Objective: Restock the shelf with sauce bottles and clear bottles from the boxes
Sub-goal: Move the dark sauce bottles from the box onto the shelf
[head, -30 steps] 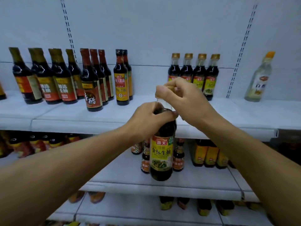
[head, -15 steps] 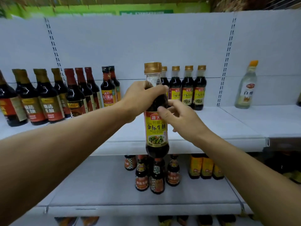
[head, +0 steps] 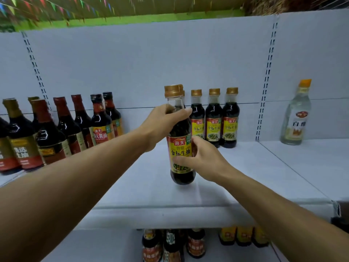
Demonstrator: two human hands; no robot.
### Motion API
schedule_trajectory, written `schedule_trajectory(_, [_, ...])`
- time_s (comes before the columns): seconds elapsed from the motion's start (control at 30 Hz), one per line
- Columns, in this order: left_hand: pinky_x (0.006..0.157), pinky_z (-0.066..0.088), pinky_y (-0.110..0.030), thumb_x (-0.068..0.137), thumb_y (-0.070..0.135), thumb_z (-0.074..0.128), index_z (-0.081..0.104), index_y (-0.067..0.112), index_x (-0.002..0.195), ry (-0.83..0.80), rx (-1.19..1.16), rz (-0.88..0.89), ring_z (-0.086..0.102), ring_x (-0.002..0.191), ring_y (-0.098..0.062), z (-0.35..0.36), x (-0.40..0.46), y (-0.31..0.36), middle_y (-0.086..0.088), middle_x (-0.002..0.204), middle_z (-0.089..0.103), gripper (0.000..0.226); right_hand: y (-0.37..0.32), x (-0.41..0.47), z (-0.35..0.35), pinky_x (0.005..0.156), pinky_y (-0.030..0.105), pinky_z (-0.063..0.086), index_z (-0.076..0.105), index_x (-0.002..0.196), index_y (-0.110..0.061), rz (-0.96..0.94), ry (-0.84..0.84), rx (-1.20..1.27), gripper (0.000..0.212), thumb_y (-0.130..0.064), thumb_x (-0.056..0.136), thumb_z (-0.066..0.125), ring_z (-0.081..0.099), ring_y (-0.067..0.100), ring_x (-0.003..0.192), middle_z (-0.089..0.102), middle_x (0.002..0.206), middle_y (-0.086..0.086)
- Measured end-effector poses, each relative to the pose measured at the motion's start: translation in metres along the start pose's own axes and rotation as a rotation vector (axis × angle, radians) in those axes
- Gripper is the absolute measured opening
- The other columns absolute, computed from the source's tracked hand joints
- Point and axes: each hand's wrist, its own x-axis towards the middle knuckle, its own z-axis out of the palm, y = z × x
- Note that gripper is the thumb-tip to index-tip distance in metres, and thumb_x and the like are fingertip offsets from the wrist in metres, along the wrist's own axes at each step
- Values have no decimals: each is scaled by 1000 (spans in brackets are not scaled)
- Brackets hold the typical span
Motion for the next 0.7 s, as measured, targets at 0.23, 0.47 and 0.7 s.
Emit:
schedule_trajectory(0.23, [68,57,-20,92,36,64,61,31,110,-71,-105,-48,71,94,-8,3,17,-43,10,100,75,20,20,47,-8,97,40,52,57,119,-28,31,-15,23,49,-33,77,81,63,5,107,69,110,-14])
schedule_trajectory(0.47, [89,51,-35,90,26,67,57,40,121,-86,-24,-215,67,102,-7,9,11,-95,14,103,74,35,34,75,-12,93,38,54,57,122,-28,26,0,-46,53,-40,76,80,62,7,104,68,108,-12])
schedule_trajectory(0.7, [76,48,-21,94,19,59,61,46,107,-72,-66,-228,67,96,2,27,19,-104,17,104,72,30,54,91,-8,87,38,55,56,115,-28,62,68,-161,52,-45,73,80,63,5,95,67,102,-14])
